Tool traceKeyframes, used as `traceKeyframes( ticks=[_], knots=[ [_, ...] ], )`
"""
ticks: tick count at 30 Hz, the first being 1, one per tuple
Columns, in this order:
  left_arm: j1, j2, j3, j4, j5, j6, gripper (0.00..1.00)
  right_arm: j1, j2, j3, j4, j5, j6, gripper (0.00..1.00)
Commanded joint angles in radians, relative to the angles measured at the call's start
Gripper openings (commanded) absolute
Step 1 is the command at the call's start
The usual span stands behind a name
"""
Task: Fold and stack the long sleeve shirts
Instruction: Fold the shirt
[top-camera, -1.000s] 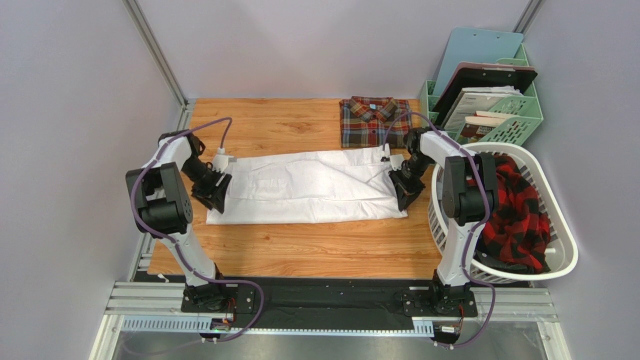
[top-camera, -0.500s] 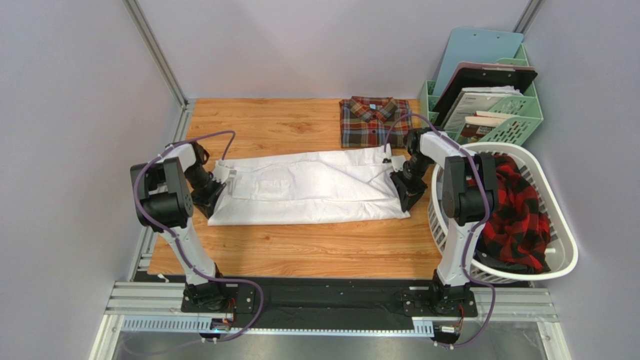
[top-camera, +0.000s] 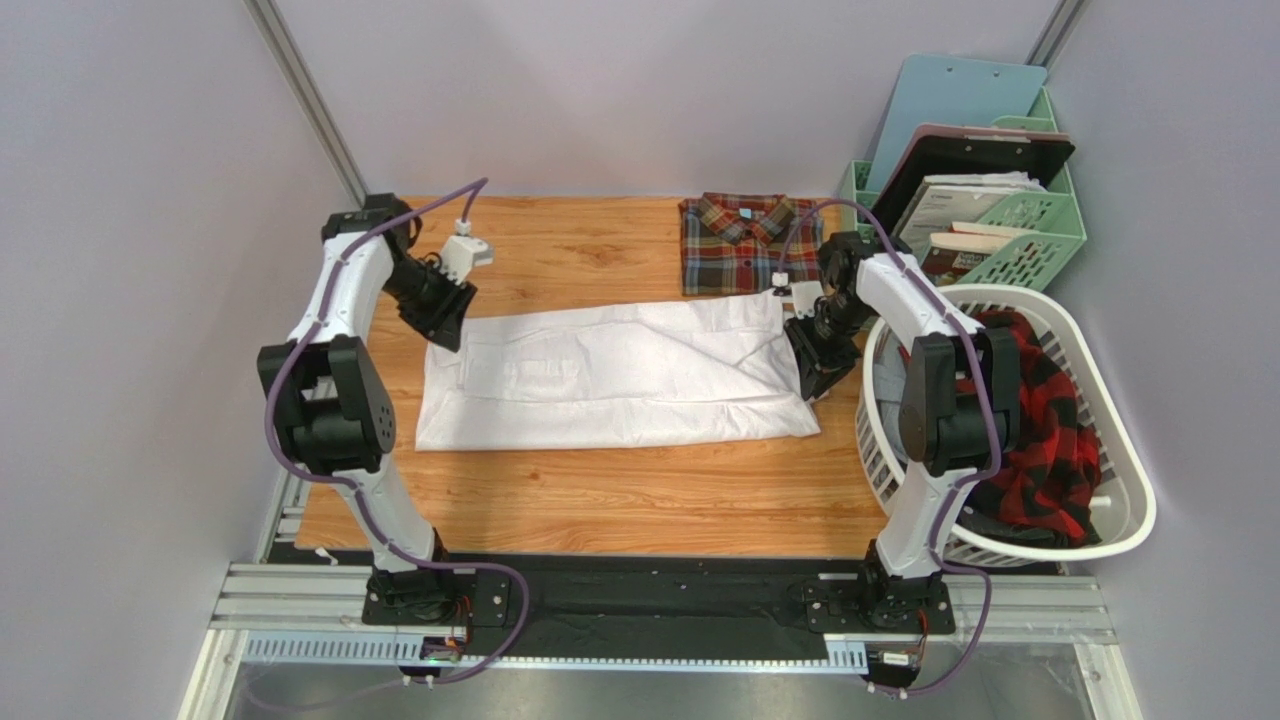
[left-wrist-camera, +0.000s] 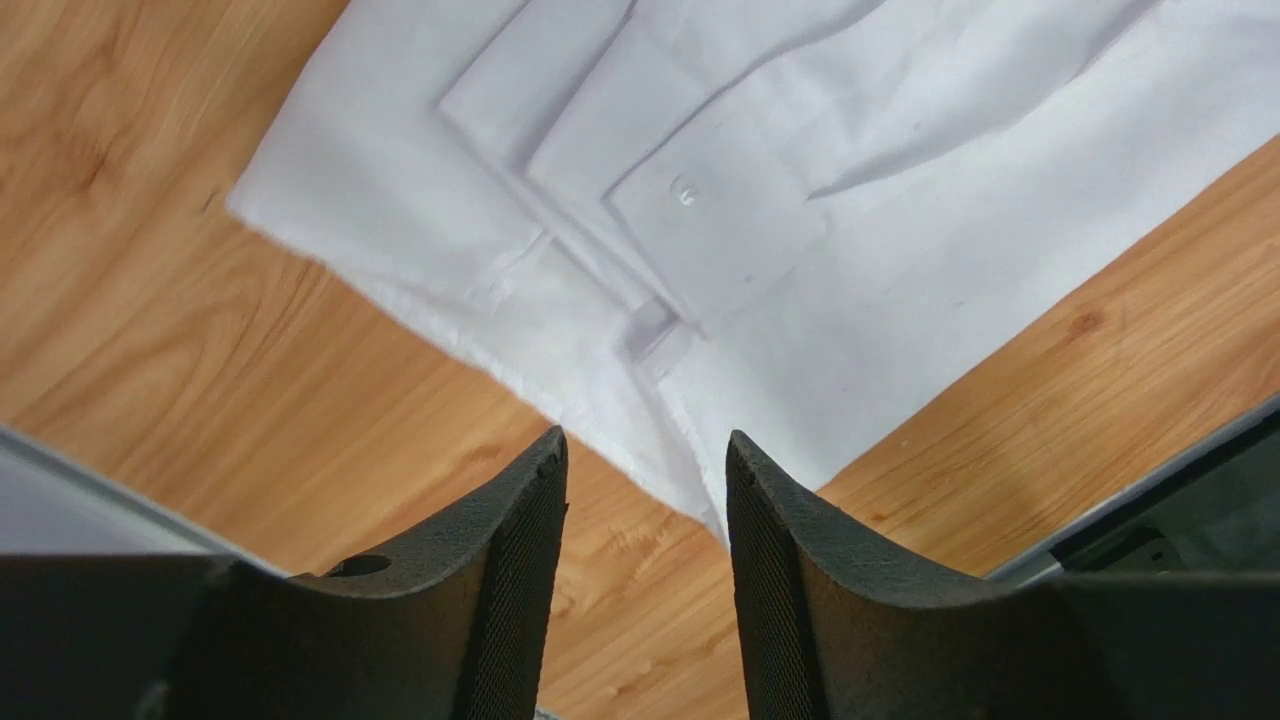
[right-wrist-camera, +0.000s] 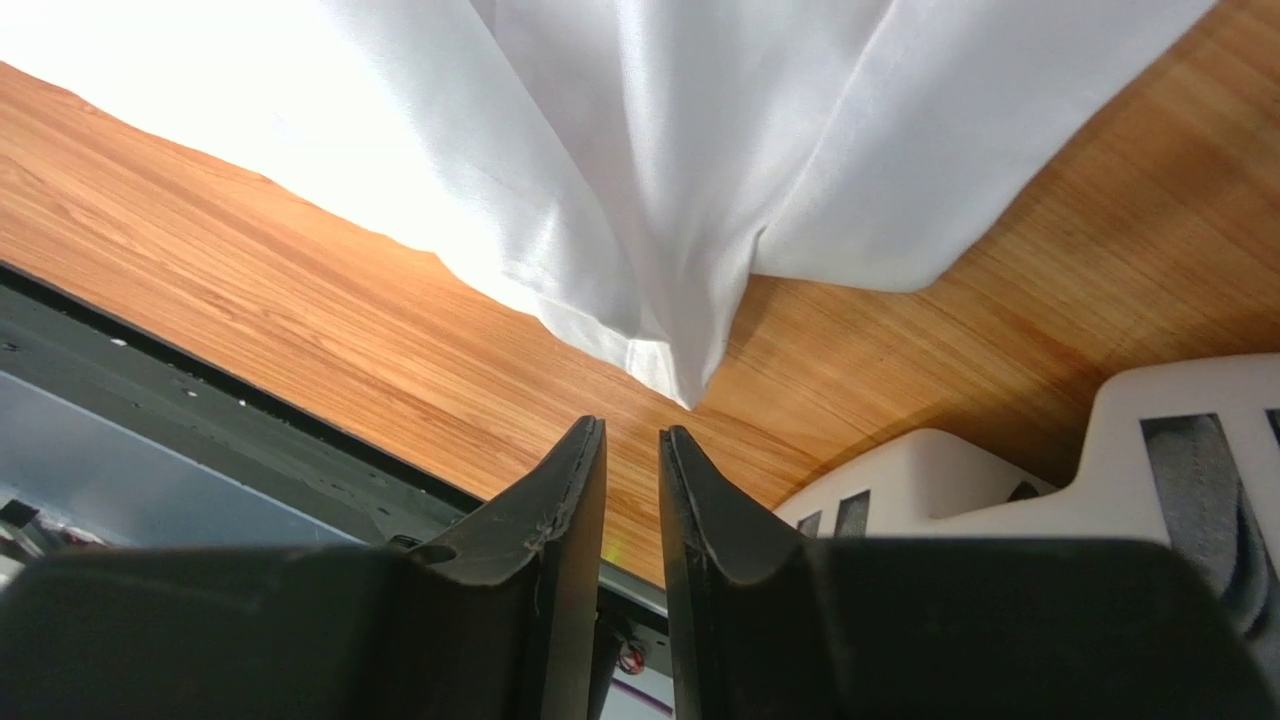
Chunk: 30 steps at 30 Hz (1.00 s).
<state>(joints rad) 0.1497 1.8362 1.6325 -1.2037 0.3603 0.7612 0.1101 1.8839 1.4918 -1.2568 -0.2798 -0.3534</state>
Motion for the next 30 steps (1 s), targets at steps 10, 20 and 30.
traceKeyframes(
  ticks=[10, 20, 30],
  knots=[
    [-0.147, 0.308, 0.223, 0.105, -0.073, -0.062, 0.50, 0.039, 0.122, 0.001, 0.181, 0.033, 0.106, 0.11],
    [-0.147, 0.331, 0.267, -0.063, 0.046, 0.050, 0.49, 0.054, 0.048, 0.019, 0.149, 0.016, 0.076, 0.14],
    [-0.147, 0.248, 0.079, 0.009, 0.029, 0.026, 0.53, 0.053, 0.011, -0.005, 0.105, -0.044, 0.045, 0.31]
  ],
)
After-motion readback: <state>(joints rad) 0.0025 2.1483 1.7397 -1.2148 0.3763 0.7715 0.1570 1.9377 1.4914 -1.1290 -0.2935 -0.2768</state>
